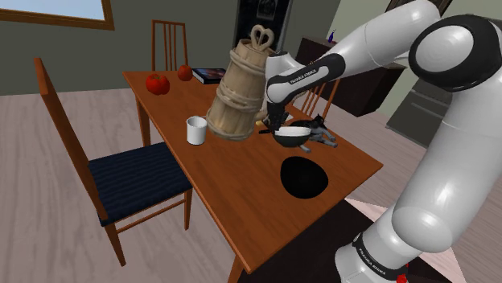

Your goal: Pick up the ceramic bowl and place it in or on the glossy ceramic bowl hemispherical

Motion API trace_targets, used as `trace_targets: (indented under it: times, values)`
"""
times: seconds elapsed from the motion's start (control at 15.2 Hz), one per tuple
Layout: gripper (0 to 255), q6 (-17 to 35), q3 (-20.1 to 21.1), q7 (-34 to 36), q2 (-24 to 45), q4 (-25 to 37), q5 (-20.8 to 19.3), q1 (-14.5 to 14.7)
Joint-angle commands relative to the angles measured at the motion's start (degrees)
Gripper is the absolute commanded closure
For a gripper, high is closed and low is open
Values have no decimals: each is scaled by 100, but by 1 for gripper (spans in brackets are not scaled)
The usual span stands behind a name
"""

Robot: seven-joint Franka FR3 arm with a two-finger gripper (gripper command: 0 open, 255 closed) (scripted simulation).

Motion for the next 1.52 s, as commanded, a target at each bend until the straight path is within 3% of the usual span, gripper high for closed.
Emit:
trace_targets:
  times: [0.0,1.12,1.45]
  values:
    - [255,-142,0,-64,-104,47,27,-9]
    - [255,-1247,38,-384,-692,597,191,15]
    - [255,-1181,199,-14,-1674,-545,182,190]
